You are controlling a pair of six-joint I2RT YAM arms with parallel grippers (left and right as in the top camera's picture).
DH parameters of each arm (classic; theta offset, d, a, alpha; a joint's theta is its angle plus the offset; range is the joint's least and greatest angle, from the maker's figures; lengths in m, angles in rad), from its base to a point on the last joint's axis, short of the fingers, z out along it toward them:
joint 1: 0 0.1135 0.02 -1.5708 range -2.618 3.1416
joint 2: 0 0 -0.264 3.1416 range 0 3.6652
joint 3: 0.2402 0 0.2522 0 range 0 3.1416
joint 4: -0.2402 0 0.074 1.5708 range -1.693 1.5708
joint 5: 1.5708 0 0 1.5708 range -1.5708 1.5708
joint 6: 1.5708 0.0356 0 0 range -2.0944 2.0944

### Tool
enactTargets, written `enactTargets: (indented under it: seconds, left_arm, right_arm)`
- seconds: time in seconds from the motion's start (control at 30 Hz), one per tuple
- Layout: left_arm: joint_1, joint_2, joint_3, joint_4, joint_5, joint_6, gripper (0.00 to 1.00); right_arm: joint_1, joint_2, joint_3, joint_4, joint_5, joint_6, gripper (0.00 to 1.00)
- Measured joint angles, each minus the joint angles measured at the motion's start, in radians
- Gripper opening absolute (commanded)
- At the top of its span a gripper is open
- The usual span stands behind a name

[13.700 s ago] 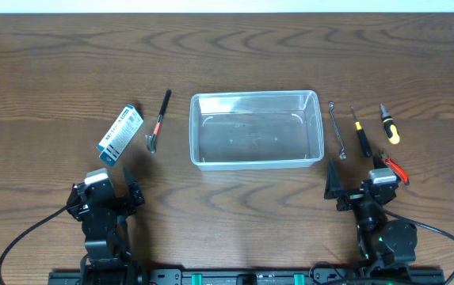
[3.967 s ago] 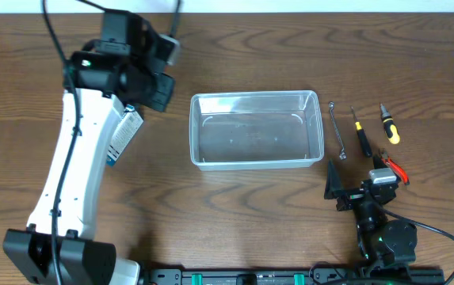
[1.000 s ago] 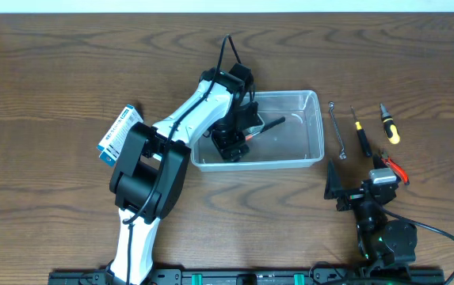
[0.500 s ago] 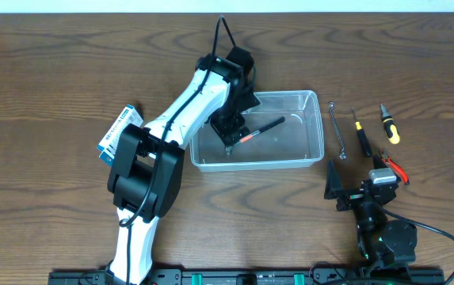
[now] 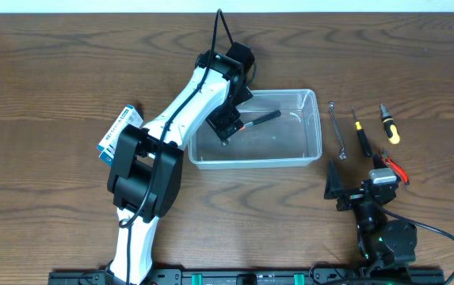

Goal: Pack container
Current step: 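Lower the hammer into the container and open the left gripper, then move the left gripper back and grasp the blue-and-white box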

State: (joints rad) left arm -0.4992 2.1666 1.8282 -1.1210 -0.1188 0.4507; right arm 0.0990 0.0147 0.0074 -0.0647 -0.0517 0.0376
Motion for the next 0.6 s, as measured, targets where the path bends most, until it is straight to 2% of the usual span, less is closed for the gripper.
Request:
enactTargets:
  seconds: [0.17,0.43,0.6]
  left_arm:
    - [0.0,-0.068,0.0,0.039,-0.013,-0.011,0.98]
    - [0.008,-0.384,0.004,0.102,-0.035,-0.071,0.98]
    - [0.091,-0.497,0.016,0.083,-0.079,-0.113,0.98]
  right_arm:
    - [0.0,0.0,0.0,0.0,0.0,0.0,0.99]
    - [0.0,0.0,0.0,0.0,0.0,0.0,0.99]
    - [0.0,0.0,0.0,0.0,0.0,0.0,0.99]
